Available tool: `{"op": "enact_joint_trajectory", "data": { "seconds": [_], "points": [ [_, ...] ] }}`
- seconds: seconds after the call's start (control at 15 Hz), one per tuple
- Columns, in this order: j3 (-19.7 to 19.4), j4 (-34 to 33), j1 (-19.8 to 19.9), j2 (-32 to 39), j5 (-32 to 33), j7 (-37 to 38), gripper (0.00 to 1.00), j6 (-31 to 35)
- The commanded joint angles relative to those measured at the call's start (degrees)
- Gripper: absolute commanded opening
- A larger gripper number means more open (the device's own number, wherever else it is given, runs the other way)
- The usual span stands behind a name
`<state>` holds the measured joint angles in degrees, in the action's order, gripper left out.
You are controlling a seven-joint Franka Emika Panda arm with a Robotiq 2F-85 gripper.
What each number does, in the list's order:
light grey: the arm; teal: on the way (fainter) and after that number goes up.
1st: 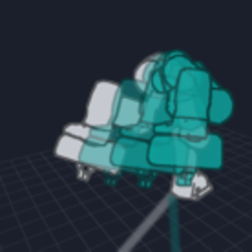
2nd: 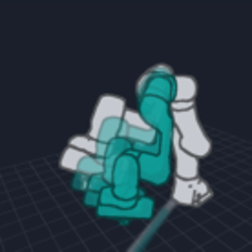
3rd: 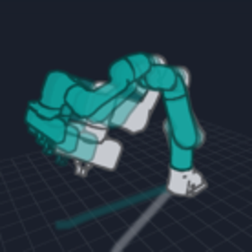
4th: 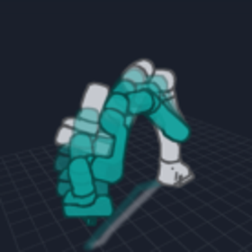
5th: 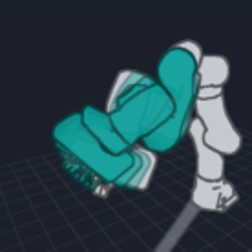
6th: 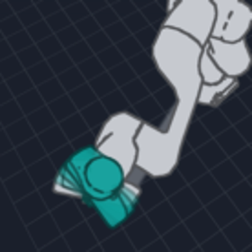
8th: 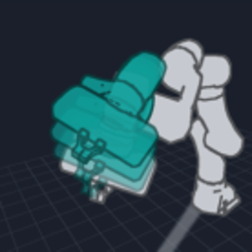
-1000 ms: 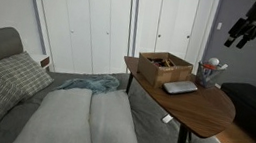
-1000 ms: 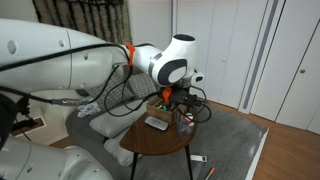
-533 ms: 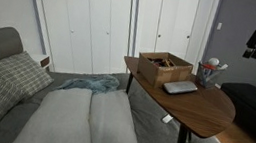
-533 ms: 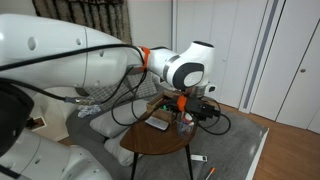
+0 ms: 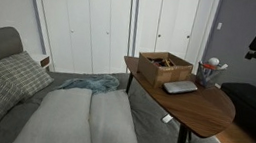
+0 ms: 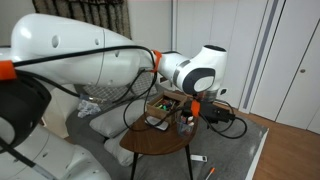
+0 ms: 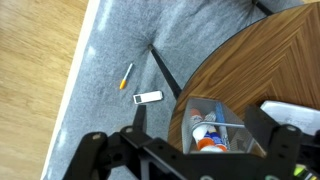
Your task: Take the white marker out of the penholder and put it on the table
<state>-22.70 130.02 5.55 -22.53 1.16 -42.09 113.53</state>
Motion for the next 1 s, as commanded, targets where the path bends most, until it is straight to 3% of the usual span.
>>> {"op": "enact_joint_trajectory", "data": {
  "seconds": [0.0, 0.8, 0.93],
  "points": [
    [0.67, -0.18, 0.81, 1.01, 0.25, -4.57, 1.00, 2.13],
    [-0.42, -2.63, 0.19, 7.65, -14.33, -20.28, 1.00, -0.11],
    [-0.28, -3.26, 0.54, 8.48, -16.75, -21.99, 0.90, -1.32]
  ]
}}
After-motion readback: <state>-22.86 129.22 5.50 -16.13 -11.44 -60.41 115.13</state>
